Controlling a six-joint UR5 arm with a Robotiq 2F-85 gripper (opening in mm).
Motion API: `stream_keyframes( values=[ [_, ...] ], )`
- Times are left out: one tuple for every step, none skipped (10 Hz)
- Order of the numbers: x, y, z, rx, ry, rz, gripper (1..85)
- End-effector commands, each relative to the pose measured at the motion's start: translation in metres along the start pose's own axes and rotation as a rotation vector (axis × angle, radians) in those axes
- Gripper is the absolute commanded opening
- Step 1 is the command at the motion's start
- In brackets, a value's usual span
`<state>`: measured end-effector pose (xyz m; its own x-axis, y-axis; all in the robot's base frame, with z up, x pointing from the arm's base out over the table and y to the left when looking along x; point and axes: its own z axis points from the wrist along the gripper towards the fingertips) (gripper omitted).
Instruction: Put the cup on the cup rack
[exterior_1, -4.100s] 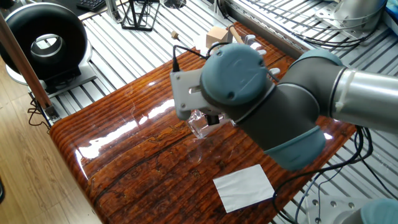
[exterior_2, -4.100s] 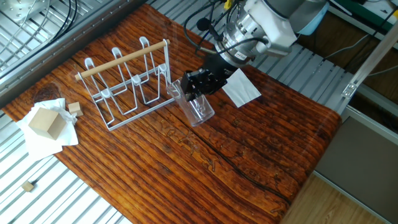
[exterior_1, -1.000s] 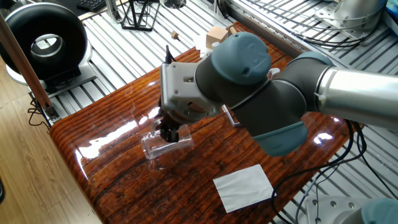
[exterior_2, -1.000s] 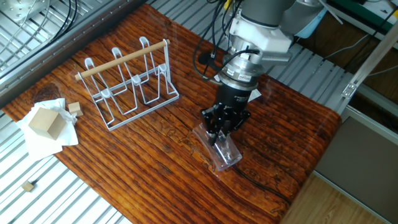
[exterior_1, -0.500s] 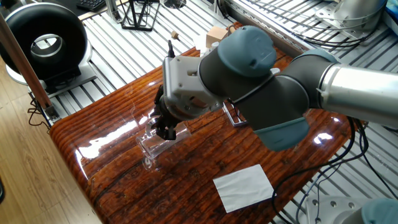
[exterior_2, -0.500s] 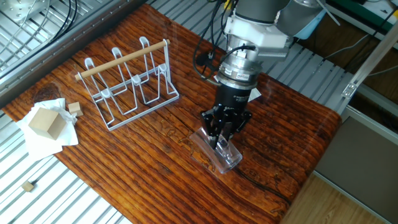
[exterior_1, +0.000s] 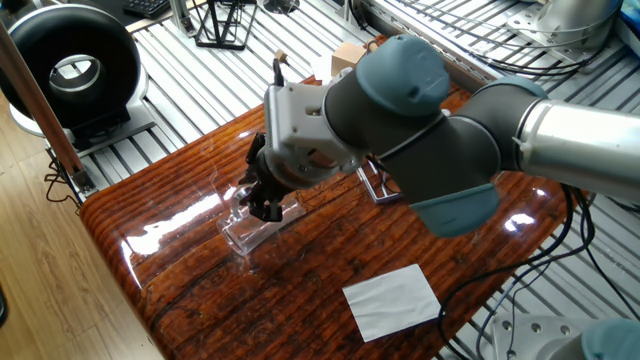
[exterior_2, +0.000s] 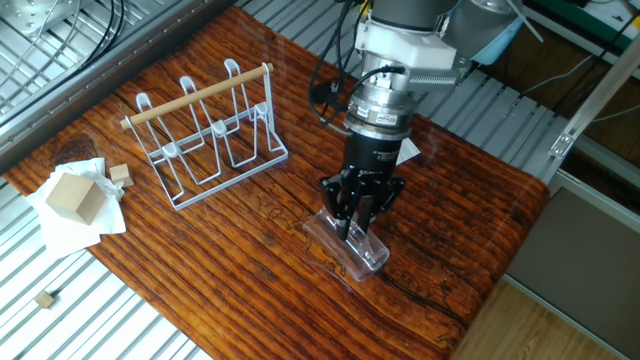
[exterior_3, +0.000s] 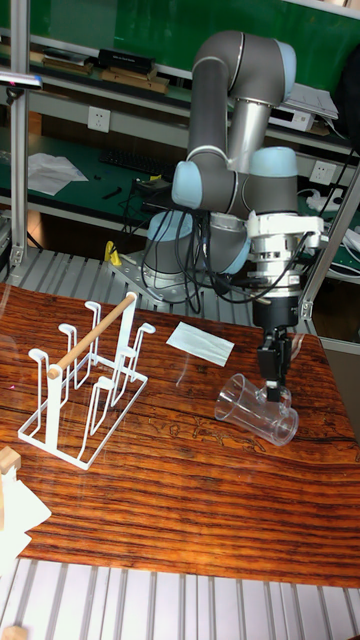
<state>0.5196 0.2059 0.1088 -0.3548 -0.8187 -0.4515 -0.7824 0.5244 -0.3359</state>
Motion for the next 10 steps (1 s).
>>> stream_keyframes(
  values=[
    [-0.003, -0.004, -0.004, -0.01, -0.021, 0.004, 36.3],
    [-0.0021, -0.0049, -0.0054, -0.015, -0.021, -0.002, 36.7],
    [-0.001, -0.0053, -0.0066, -0.019, -0.019, -0.008, 36.7],
    [-0.0004, -0.0056, -0.0074, -0.023, -0.019, -0.012, 37.0],
    [0.0003, -0.006, -0.008, -0.026, -0.019, -0.014, 37.0],
    [0.0006, -0.0063, -0.0085, -0.028, -0.02, -0.017, 37.0],
    [0.0001, -0.0064, -0.0087, -0.029, -0.023, -0.015, 37.0],
    [0.0001, -0.0064, -0.0086, -0.029, -0.023, -0.015, 37.0],
    [0.0017, -0.0063, -0.0086, -0.03, -0.016, -0.017, 37.3],
    [0.0029, -0.006, -0.0087, -0.031, -0.012, -0.013, 37.7]
  ],
)
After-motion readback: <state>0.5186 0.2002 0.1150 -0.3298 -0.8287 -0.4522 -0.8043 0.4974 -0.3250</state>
